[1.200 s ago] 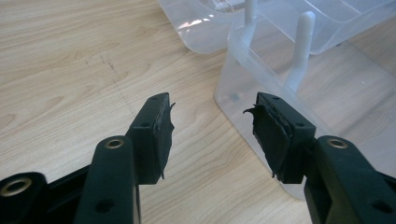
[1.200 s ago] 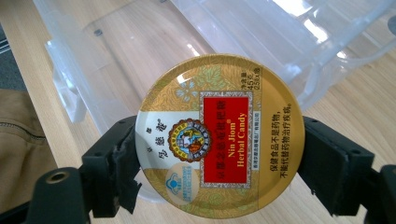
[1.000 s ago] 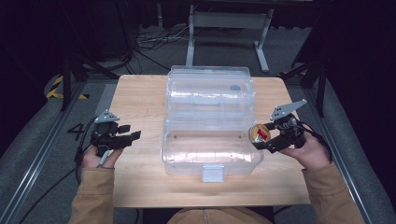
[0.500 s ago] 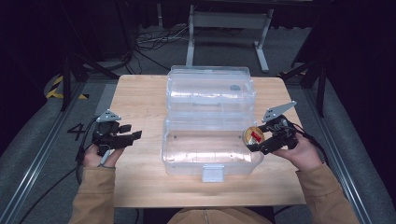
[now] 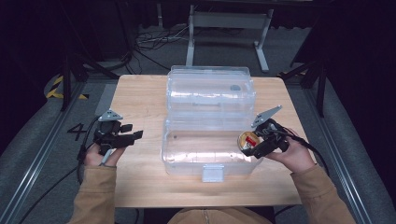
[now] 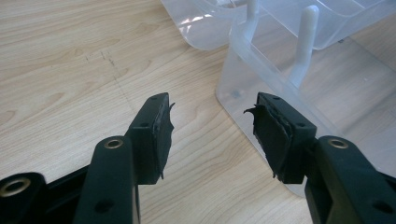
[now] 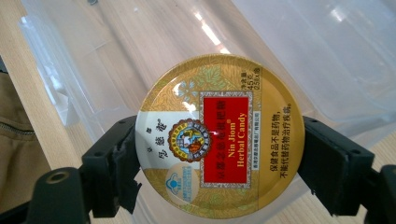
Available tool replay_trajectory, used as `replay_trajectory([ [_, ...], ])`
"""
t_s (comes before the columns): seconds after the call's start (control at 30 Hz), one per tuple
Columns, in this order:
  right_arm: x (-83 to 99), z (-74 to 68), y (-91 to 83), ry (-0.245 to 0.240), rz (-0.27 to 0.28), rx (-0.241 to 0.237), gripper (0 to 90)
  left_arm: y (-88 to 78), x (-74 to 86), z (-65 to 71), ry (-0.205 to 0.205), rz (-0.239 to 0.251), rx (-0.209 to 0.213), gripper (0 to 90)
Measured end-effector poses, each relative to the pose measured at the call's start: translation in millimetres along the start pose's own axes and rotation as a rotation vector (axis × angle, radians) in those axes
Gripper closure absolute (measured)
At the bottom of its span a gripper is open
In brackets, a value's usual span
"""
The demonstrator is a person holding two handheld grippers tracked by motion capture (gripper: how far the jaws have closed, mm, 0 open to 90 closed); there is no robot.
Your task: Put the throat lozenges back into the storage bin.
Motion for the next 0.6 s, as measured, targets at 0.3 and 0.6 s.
replay_trajectory([
  [0.3, -1.6, -5.7, 15.8, -0.005, -0.069, -0.004, 20.1, 0.3, 0.3, -0.2, -0.002, 0.000, -0.001, 46.7],
  [0.6, -2.7, -9.8, 27.1, -0.004, -0.107, -0.007, 20.1, 0.9, 0.5, 0.0, -0.003, -0.004, 0.000, 46.7],
])
Point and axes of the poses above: each handheld gripper's, and its own axes: y roughly forward along the jaws, x roughly out of its underside, z roughly to its right, the point moved 2 cm from there along y, roughly forward along the jaws, and after that the axes turned 13 degrees about x, right-handed, at the moved point
